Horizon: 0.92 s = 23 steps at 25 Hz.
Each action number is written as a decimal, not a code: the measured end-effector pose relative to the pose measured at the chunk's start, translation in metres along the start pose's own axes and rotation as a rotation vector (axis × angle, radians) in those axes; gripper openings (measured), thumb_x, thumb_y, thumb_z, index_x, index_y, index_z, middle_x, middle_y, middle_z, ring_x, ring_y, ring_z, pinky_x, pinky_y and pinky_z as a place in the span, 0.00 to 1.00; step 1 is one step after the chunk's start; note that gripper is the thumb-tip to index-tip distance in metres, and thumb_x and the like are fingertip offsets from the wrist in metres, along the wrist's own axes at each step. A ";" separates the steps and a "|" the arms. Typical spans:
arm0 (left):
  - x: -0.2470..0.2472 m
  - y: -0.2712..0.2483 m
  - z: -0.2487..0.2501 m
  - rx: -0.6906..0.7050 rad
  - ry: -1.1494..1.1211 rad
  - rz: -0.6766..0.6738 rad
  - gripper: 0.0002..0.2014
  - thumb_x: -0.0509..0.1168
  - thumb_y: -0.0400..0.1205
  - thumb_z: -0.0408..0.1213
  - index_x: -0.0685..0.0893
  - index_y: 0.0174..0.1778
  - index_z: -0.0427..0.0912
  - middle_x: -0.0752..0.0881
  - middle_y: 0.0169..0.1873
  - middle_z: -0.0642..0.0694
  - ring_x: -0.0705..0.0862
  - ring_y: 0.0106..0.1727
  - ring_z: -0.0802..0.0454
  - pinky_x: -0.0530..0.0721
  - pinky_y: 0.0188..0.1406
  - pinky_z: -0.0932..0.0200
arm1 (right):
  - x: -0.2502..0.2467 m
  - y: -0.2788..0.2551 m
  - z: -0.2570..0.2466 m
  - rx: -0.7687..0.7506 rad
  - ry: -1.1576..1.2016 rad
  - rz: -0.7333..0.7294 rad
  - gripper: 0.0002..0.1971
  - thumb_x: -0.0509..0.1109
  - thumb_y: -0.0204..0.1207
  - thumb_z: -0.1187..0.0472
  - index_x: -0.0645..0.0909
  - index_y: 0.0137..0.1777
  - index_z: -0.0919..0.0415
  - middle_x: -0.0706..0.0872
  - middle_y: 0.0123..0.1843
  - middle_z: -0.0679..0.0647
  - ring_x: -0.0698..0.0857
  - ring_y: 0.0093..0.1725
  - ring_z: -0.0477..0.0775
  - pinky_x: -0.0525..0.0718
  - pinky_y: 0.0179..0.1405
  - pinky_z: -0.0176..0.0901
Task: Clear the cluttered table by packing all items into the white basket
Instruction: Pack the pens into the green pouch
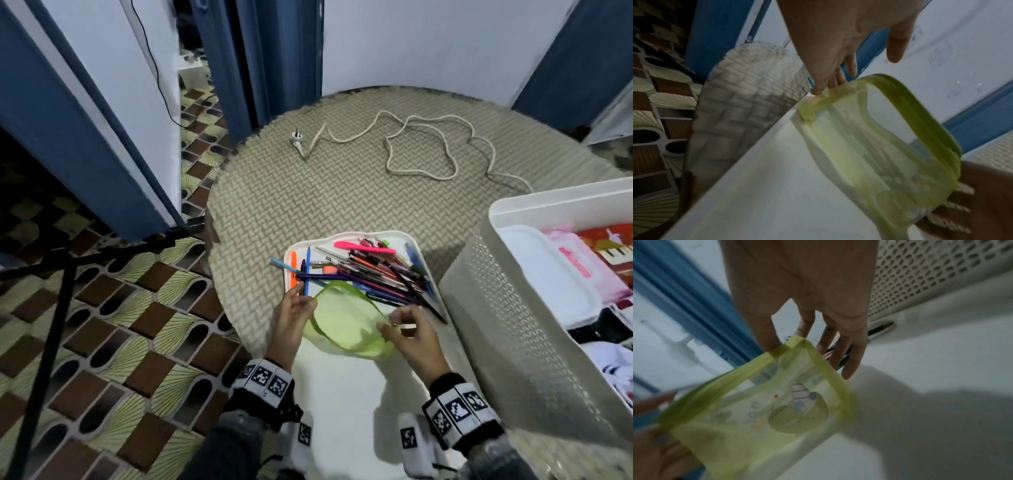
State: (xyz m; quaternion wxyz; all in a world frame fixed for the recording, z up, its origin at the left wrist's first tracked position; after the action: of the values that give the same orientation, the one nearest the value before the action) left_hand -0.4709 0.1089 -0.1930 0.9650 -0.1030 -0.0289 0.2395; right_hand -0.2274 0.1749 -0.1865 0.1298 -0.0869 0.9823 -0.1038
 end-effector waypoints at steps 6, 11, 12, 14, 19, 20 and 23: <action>0.008 -0.008 0.013 0.161 0.101 -0.058 0.24 0.68 0.73 0.34 0.72 0.63 0.54 0.81 0.52 0.42 0.81 0.56 0.49 0.77 0.60 0.58 | 0.032 -0.012 -0.026 -0.245 -0.648 -0.258 0.27 0.69 0.64 0.67 0.79 0.52 0.29 0.71 0.65 0.39 0.70 0.66 0.42 0.68 0.60 0.49; -0.006 -0.010 0.025 0.249 0.177 0.100 0.08 0.69 0.74 0.40 0.81 0.46 0.58 0.77 0.53 0.61 0.77 0.64 0.55 0.79 0.63 0.41 | 0.034 0.000 -0.030 -0.204 -0.673 -0.239 0.30 0.72 0.69 0.65 0.74 0.73 0.50 0.81 0.65 0.50 0.84 0.45 0.51 0.79 0.49 0.43; -0.002 -0.013 0.027 0.228 0.218 0.096 0.07 0.70 0.74 0.44 0.83 0.45 0.60 0.75 0.56 0.64 0.73 0.69 0.60 0.78 0.64 0.39 | 0.036 0.002 -0.031 -0.210 -0.595 -0.235 0.31 0.73 0.68 0.66 0.74 0.73 0.53 0.81 0.64 0.52 0.85 0.42 0.53 0.80 0.47 0.42; 0.008 -0.019 0.029 0.202 0.259 0.059 0.11 0.70 0.72 0.52 0.85 0.51 0.65 0.71 0.67 0.60 0.66 0.73 0.68 0.80 0.63 0.41 | 0.043 0.005 -0.035 -0.242 -0.544 -0.224 0.34 0.74 0.66 0.67 0.72 0.74 0.56 0.79 0.64 0.51 0.86 0.44 0.56 0.83 0.48 0.44; 0.017 -0.025 0.025 0.197 0.383 0.073 0.18 0.64 0.71 0.56 0.80 0.58 0.69 0.77 0.69 0.48 0.76 0.70 0.54 0.82 0.62 0.45 | 0.057 0.008 -0.049 -0.290 -0.425 -0.239 0.35 0.74 0.67 0.70 0.69 0.76 0.58 0.77 0.63 0.49 0.84 0.38 0.51 0.84 0.44 0.42; 0.013 -0.024 0.024 0.157 0.378 0.098 0.19 0.64 0.69 0.54 0.80 0.56 0.67 0.82 0.61 0.48 0.82 0.59 0.49 0.84 0.57 0.43 | 0.060 0.008 -0.049 -0.288 -0.411 -0.262 0.33 0.74 0.68 0.69 0.71 0.75 0.58 0.77 0.64 0.48 0.84 0.41 0.50 0.83 0.47 0.42; -0.005 -0.021 0.035 0.121 0.405 0.166 0.21 0.63 0.66 0.37 0.78 0.54 0.58 0.86 0.49 0.44 0.82 0.39 0.38 0.83 0.44 0.46 | 0.063 0.010 -0.052 -0.256 -0.192 -0.300 0.19 0.76 0.73 0.62 0.78 0.62 0.51 0.82 0.61 0.43 0.84 0.48 0.49 0.83 0.47 0.41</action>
State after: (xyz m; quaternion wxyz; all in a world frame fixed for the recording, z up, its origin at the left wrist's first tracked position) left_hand -0.4691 0.0949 -0.1547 0.9324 -0.0928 0.1886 0.2940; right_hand -0.3033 0.1820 -0.1543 0.1937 -0.2576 0.9466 0.0125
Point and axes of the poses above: each hand's wrist, its own y-axis towards the middle knuckle, its own x-axis out of the palm, z = x × y, the point moved 9 cm from there along y, towards the middle knuckle
